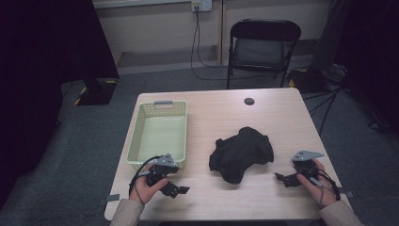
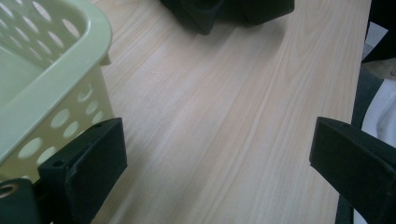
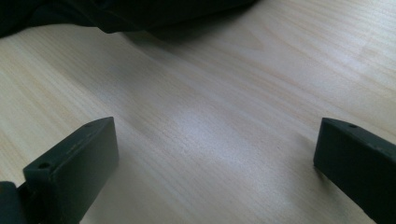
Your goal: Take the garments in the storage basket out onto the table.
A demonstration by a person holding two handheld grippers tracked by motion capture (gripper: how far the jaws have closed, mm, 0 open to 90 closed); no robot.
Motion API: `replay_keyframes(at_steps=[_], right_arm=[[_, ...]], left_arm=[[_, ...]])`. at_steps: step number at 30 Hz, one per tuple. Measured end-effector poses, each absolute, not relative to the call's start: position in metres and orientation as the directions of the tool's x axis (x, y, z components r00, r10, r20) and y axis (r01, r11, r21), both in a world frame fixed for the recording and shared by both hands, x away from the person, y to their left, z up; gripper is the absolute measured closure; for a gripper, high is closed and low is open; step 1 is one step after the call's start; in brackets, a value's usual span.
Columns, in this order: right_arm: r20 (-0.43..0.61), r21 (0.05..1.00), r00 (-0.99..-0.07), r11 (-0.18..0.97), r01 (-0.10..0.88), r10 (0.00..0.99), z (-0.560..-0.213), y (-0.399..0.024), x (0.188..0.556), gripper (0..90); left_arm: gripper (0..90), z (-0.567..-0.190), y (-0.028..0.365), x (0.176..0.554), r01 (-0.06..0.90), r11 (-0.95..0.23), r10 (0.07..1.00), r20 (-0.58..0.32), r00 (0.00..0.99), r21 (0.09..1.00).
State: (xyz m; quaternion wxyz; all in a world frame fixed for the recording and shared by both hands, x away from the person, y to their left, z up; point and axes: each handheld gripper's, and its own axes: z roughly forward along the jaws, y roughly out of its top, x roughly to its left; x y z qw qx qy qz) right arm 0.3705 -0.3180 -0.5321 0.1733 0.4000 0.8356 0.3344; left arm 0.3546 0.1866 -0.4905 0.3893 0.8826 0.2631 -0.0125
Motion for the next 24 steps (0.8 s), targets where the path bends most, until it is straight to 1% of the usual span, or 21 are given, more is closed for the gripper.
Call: replay_keyframes(at_steps=[24], right_arm=[[-0.022, 0.697, -0.620, 0.456, 0.553, 0.784, -0.532, -0.318, 0.371, 0.0]], left_arm=[[4.0, -0.499, 0.206, 0.349, 0.468, -0.565, 0.444, -0.228, 0.867, 0.679]])
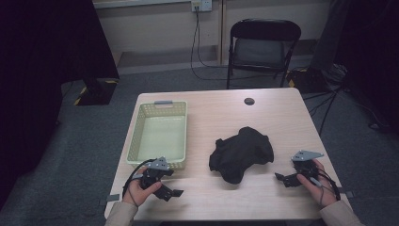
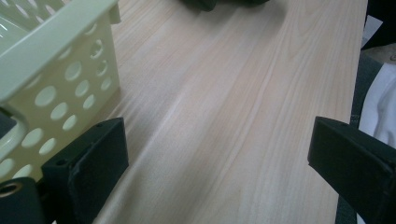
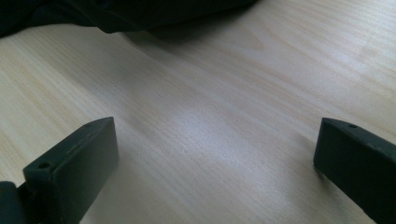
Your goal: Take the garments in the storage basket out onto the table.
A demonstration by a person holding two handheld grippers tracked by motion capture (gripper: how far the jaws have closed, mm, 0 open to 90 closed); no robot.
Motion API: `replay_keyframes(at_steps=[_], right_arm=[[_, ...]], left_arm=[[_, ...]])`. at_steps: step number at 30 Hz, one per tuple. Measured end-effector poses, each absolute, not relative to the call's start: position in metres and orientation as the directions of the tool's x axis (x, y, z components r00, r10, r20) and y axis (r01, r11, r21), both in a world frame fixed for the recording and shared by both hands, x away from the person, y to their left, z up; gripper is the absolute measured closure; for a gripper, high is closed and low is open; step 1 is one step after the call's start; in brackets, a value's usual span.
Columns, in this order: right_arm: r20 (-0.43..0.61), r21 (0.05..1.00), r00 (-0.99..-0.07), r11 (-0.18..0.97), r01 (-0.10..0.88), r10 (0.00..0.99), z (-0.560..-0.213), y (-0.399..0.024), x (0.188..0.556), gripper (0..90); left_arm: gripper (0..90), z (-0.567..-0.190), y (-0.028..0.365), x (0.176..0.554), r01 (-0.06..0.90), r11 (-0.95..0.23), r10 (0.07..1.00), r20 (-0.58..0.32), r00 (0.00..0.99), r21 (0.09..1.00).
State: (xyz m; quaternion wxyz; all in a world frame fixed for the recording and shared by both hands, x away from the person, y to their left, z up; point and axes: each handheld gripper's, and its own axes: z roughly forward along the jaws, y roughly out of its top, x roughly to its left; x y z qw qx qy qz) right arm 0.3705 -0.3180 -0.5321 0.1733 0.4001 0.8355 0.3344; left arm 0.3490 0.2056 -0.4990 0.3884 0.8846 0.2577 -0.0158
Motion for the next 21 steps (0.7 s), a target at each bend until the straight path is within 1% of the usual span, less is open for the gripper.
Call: replay_keyframes(at_steps=[21], right_arm=[[-0.022, 0.697, -0.620, 0.456, 0.553, 0.784, -0.532, -0.318, 0.371, 0.0]], left_arm=[[3.3, -0.506, 0.220, 0.346, 0.493, -0.561, 0.470, -0.234, 0.851, 0.665]])
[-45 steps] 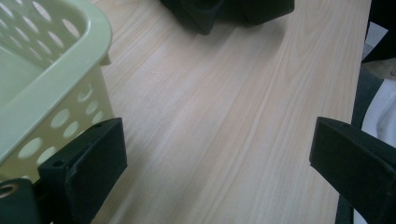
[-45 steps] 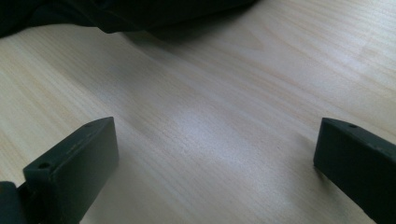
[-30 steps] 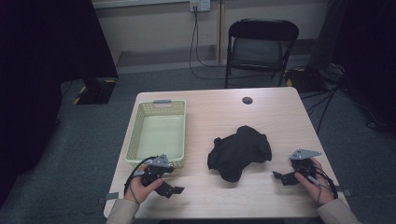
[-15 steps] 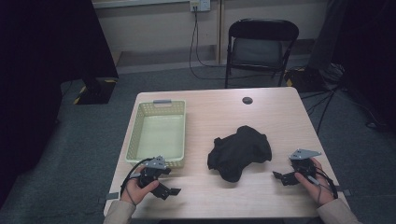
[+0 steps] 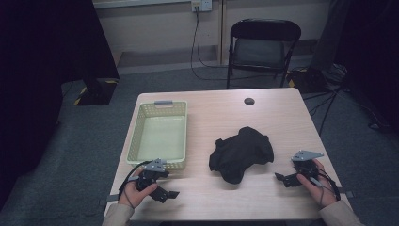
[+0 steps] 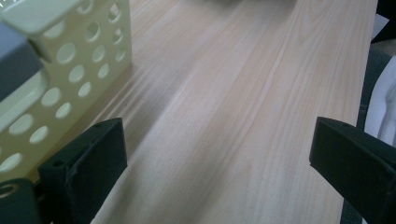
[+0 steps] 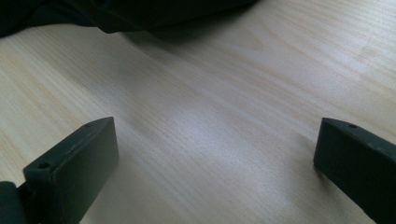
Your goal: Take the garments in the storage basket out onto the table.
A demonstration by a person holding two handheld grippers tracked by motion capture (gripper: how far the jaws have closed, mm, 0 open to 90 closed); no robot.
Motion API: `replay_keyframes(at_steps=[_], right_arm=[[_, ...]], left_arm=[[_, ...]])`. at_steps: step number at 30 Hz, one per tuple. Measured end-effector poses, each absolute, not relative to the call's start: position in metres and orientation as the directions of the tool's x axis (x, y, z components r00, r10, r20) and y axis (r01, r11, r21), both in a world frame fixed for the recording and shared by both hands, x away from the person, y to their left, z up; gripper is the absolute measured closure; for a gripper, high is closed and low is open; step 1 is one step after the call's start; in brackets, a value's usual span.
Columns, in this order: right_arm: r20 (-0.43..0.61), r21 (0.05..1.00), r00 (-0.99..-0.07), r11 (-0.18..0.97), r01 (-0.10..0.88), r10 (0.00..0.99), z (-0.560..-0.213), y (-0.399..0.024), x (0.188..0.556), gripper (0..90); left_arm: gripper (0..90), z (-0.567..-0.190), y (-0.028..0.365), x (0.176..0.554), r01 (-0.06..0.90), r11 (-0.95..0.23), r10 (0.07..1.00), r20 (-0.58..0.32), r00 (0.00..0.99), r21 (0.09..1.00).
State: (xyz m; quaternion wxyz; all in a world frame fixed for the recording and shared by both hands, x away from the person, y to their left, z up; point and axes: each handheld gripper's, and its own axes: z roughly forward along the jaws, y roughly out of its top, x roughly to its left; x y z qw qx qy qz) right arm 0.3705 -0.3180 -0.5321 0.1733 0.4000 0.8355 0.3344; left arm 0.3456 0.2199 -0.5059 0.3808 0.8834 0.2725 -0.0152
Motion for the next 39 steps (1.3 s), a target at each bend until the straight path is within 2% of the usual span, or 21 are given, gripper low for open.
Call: replay_keyframes(at_steps=[20, 39], right_arm=[[-0.022, 0.697, -0.620, 0.456, 0.553, 0.784, -0.532, -0.318, 0.371, 0.0], [-0.021, 0.697, -0.620, 0.457, 0.553, 0.784, -0.532, -0.318, 0.371, 0.0]], left_arm=[[3.1, -0.517, 0.232, 0.341, 0.515, -0.571, 0.496, -0.231, 0.837, 0.640], [1.4, -0.526, 0.236, 0.339, 0.510, -0.618, 0.549, -0.136, 0.825, 0.599]])
